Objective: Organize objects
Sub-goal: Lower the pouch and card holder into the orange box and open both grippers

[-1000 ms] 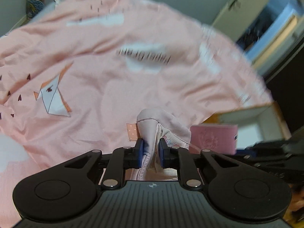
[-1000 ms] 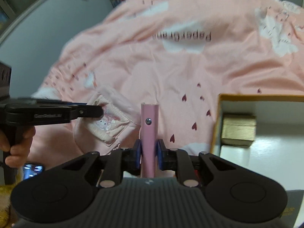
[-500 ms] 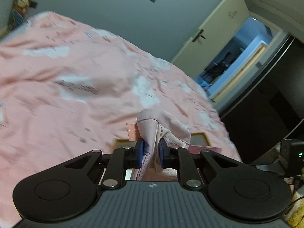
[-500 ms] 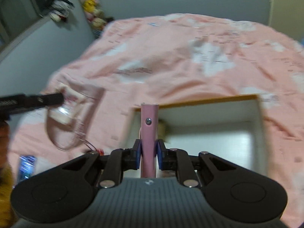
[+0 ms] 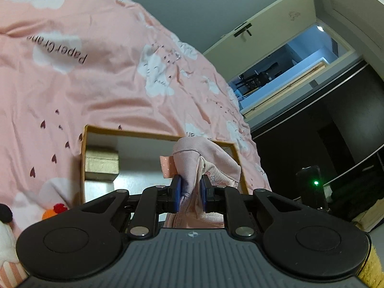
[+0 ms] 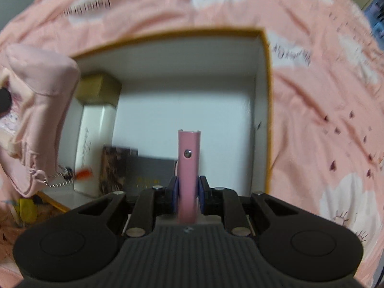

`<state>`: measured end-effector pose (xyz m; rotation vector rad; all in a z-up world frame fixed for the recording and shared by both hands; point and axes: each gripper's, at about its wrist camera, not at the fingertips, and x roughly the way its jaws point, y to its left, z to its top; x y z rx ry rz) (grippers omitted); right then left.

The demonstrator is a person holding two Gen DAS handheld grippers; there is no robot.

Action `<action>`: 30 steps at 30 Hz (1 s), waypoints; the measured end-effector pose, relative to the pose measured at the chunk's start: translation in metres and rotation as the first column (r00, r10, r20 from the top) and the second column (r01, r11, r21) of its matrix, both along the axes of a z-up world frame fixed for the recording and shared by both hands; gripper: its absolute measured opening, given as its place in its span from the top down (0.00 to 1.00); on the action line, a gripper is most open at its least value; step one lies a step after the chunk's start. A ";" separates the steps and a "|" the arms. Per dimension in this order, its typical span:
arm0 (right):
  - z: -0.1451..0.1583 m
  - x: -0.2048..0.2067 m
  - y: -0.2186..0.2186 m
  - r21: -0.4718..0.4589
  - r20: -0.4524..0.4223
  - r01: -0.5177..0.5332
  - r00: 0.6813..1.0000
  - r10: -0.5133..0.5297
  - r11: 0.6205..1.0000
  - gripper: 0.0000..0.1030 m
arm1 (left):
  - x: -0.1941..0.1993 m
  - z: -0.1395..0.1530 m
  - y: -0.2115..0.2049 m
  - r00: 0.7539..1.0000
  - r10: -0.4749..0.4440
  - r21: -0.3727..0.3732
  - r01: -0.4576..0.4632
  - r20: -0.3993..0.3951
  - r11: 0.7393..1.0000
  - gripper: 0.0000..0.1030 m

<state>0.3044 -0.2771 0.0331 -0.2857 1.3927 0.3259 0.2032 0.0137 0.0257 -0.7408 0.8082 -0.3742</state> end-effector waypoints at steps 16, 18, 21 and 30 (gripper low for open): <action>0.005 -0.005 0.013 -0.176 0.071 -0.094 0.992 0.108 0.980 0.78 | 0.009 -0.022 -0.003 0.998 -0.011 -0.034 0.009 -0.061 0.999 0.82; 0.020 -0.010 0.008 -0.156 0.124 -0.086 0.987 0.106 0.984 0.78 | 0.010 -0.024 -0.006 0.997 -0.011 -0.047 0.008 -0.073 0.999 0.82; 0.046 -0.019 -0.006 -0.094 0.263 -0.029 0.963 0.053 0.995 0.78 | 0.015 -0.027 -0.016 0.994 0.002 -0.092 -0.012 -0.109 0.996 0.82; 0.048 -0.050 -0.051 0.071 0.503 0.174 0.844 -0.186 0.982 0.78 | 0.031 -0.048 -0.086 0.974 0.029 -0.136 -0.060 -0.224 0.989 0.82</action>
